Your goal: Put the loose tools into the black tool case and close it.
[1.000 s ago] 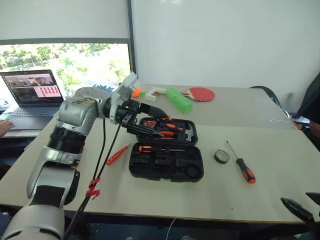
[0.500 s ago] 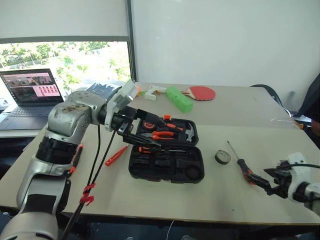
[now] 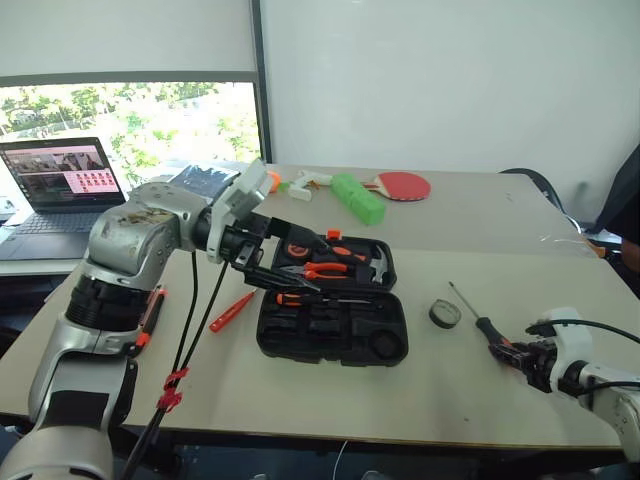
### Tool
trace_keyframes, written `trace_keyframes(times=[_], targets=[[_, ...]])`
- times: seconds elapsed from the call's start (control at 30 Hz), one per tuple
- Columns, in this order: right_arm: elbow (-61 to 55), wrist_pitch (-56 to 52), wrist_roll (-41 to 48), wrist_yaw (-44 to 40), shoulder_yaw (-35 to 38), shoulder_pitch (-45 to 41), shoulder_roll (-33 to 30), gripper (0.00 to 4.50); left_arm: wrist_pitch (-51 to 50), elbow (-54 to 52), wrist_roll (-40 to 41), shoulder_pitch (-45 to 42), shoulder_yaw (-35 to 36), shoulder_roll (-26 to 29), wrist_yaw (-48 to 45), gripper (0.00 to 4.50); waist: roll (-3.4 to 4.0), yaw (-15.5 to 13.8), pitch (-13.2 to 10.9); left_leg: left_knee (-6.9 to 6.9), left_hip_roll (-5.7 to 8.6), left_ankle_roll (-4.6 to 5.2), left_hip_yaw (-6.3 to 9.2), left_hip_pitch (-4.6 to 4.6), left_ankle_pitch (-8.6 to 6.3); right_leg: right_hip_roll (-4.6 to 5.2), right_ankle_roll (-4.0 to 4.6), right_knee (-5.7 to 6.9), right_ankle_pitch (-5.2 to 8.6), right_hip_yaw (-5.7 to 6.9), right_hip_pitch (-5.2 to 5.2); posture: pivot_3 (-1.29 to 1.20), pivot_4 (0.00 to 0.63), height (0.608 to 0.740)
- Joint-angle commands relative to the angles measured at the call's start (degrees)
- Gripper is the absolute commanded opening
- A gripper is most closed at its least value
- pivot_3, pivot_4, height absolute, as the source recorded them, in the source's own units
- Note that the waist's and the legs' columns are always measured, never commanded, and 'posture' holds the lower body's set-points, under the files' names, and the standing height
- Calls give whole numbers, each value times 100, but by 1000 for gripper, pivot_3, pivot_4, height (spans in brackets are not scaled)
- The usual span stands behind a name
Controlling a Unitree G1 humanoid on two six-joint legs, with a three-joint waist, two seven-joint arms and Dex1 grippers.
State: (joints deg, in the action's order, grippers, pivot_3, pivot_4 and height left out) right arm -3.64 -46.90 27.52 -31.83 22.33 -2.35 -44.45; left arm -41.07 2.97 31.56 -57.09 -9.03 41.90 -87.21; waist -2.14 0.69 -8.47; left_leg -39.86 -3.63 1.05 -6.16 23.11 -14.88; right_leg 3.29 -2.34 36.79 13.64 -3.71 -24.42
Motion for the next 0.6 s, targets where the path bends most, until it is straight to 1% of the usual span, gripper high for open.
trace_keyframes(times=[0.03, 0.07, 0.13, 0.2, 0.27, 0.4, 0.47, 0.53, 0.6], targets=[[-745, -51, 509, -423, 511, -483, -455, 1023, 247, -19, -118, 64, 178, 211, 1, 4500, 8, 17, -5, 0, 0, 0, 0, 0, 0, 0, 0, 0, 0, 0, -1, 0, 150, 736], [-918, -142, 637, -588, 436, -613, -578, 1023, 303, -8, -150, 103, 175, 258, -11, 4500, 13, 35, -9, 0, 1, 0, 0, -2, 0, 0, -2, 1, -1, -6, -3, 0, 150, 736], [-1312, -137, 766, -1072, -32, -930, -910, 1023, 382, -12, -215, 187, 161, 350, -39, 4500, 15, 62, -10, 2, 0, 0, 0, -5, 0, -4, -2, 4, -2, -11, -4, 0, 150, 736], [-1459, 1, 707, -1499, -664, -1367, -1108, 1023, 492, -25, -287, 269, 152, 439, -82, 4500, 15, 85, -10, 5, -5, 0, 1, -12, 0, -12, 2, 6, -2, -12, -3, 0, 150, 736], [-1467, 71, 632, -1846, -1262, -1859, -1153, 1023, 550, -18, -333, 335, 167, 538, -97, 4500, 12, 89, -11, 10, -12, 0, 2, -19, 0, -19, 7, 5, 0, -12, 1, 0, 150, 736], [-1198, 453, 94, -2569, -2652, -2929, -974, 1023, 601, -26, -385, 571, 309, 887, -138, 4500, 11, 49, -13, 6, -11, 0, -1, -1, 0, -17, 8, 4, 0, -11, -13, 0, 150, 736], [-933, 740, -248, -2797, -3130, -3246, -859, 1023, 548, -106, -352, 691, 383, 1029, -127, 4500, 11, 28, -13, 2, -10, 0, -5, 17, 0, -15, 8, 6, 0, -12, -35, 0, 150, 736], [-371, 1310, -846, -3034, -3731, -3565, -675, 1023, 444, -338, -275, 936, 524, 1251, -90, 4500, 10, 0, -13, -3, -10, 0, -7, 43, 0, -14, 8, 18, -1, -12, -63, 0, 150, 736], [102, 1722, -1230, -3179, -4042, -3757, -531, 1023, 366, -507, -204, 1096, 629, 1372, -27, 4500, 9, -26, -14, -8, -11, -1, -9, 63, 1, -13, 8, 20, 0, -10, -81, 0, 150, 736]])
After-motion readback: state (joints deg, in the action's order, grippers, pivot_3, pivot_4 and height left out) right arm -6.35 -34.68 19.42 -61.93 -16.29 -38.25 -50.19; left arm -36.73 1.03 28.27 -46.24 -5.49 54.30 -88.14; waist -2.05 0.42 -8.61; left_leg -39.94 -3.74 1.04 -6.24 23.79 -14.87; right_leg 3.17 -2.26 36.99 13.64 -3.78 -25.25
